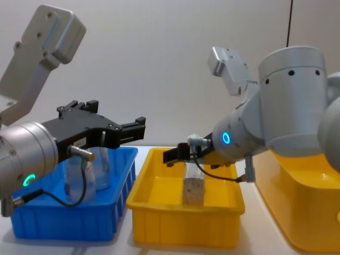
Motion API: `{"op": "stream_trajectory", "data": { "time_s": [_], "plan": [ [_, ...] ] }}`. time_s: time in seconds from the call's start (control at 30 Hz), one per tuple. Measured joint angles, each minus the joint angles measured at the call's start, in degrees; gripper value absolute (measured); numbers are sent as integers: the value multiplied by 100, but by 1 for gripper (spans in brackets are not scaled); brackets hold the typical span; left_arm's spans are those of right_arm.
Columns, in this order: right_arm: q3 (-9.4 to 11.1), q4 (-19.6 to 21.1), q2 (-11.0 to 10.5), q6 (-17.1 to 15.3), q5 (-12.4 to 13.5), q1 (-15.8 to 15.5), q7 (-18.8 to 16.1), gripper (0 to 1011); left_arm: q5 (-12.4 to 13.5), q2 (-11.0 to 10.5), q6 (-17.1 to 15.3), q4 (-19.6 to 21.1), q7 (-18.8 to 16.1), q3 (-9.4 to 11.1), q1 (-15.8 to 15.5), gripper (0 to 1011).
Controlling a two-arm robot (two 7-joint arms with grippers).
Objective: Bimanual collaborative sorting of washing and personal care products
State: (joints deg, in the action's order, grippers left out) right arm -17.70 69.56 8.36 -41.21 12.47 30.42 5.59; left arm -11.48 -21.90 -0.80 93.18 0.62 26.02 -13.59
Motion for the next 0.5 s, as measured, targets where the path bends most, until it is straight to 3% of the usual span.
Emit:
{"op": "stream_trajectory", "data": {
  "time_s": [0.37,0.5],
  "plan": [
    [59,-319,64,-68,19,138,-87,999,0,0,0,0,0,0,0,1001],
    [84,-433,84,-111,19,176,-102,945,0,0,0,0,0,0,0,1001]
  ]
}}
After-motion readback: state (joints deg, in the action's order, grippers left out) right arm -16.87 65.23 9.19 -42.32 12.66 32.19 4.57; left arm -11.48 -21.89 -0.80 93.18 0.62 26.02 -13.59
